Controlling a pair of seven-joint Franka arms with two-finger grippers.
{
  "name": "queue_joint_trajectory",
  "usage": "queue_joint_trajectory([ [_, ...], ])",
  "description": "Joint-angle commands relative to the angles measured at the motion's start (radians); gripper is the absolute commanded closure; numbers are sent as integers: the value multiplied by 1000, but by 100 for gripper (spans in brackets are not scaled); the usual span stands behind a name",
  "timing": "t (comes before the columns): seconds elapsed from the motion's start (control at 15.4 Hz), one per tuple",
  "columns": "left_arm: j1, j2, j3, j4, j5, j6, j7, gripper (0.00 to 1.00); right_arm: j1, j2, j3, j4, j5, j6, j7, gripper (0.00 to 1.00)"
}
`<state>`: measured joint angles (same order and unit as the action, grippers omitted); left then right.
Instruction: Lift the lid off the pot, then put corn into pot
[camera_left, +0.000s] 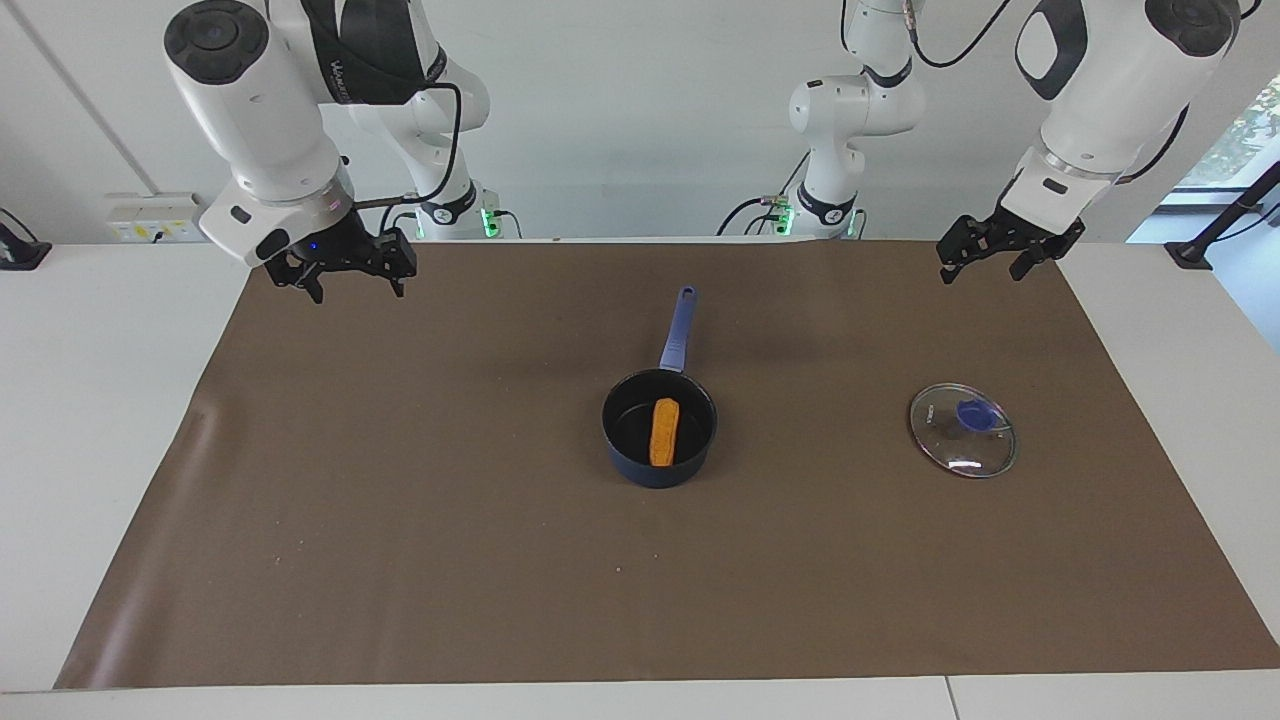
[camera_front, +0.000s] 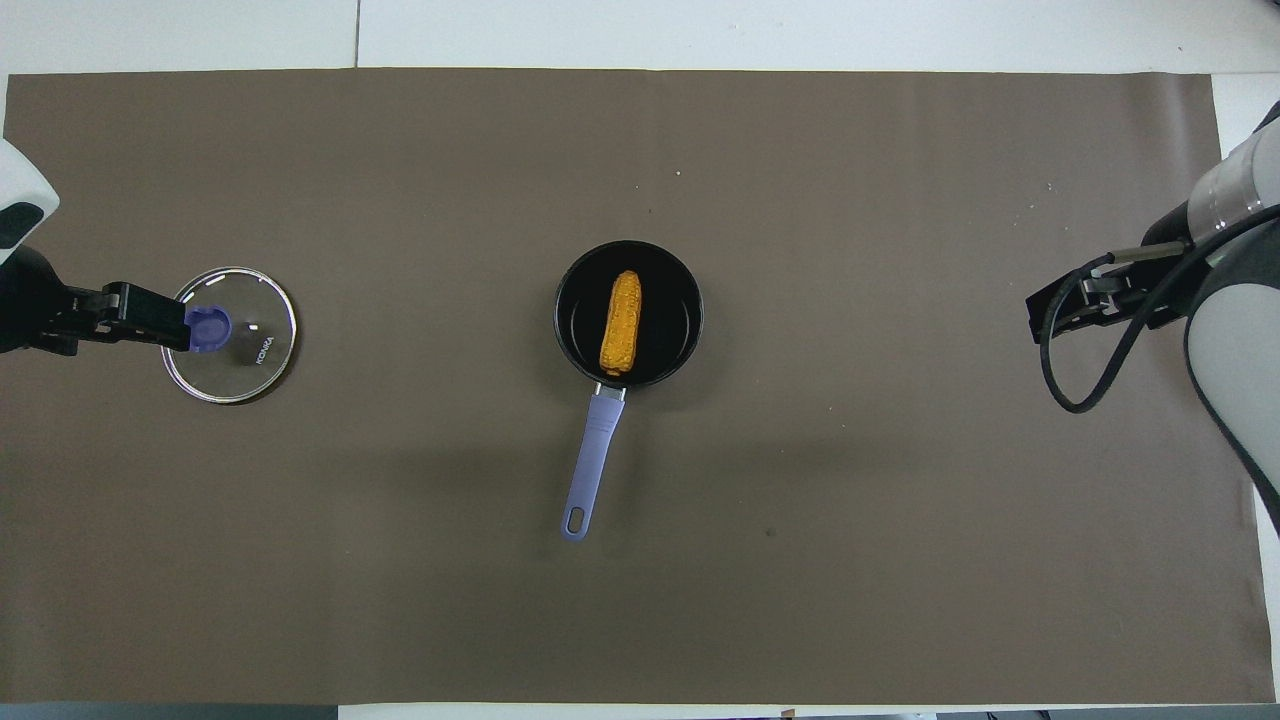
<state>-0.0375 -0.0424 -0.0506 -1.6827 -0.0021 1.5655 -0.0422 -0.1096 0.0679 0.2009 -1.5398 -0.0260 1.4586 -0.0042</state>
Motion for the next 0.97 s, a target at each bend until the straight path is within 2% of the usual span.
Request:
queue_joint_trajectory([
  [0.0,-13,-4,9,-3,-15,7,-7,0,-9,-31,17,-57,14,89,-10,0],
  [0.32,-12,-4,8,-5,-15,7,-7,0,30,-16,-95,-14,15,49,-14,0],
  [0.65,-13,-4,8,1,-15,5,-8,0,62,-46,-112,-51,15,49,-16,0],
  [0.91,-12,-4,8,-2,-15,5,-13,0,102,-49,-161,-48,6,48,-16,0],
])
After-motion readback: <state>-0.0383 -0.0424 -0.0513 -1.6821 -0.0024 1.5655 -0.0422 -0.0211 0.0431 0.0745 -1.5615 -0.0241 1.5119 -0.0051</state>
